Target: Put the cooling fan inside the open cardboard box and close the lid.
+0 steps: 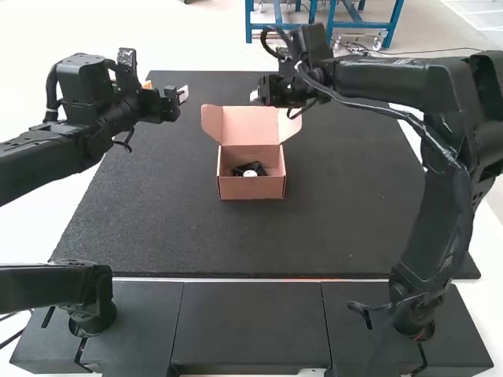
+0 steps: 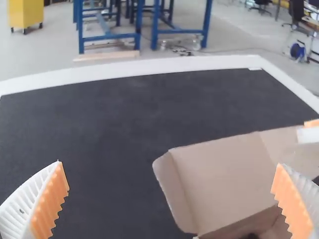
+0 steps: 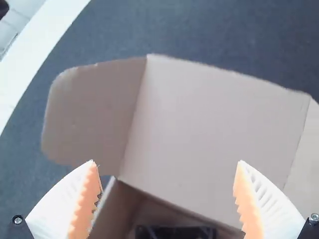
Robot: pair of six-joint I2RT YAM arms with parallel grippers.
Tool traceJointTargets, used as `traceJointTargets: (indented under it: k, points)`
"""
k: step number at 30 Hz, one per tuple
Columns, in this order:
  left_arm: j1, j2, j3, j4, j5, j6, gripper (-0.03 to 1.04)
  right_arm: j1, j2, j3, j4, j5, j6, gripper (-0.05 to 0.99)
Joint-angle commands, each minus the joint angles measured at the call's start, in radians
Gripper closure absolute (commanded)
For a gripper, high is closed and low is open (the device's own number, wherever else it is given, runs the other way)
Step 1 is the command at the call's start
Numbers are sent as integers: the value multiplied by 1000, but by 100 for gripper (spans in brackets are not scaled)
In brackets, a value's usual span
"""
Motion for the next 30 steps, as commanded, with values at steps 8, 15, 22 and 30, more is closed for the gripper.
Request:
traceJointTargets:
  k: [8,15,22,30]
  points:
    - [33,123,-12,93,15,-14,5,-156,2,-67,51,82,-113,31]
    - [90,130,-22,99,30,-24,5,-166,102,-33,98,80,-113,31]
    - [145,131,-30,105,72,-24,5,-167,177,13,115,80,-117,31]
    - [157,131,-33,103,84,-24,5,-169,197,22,120,80,-119,46]
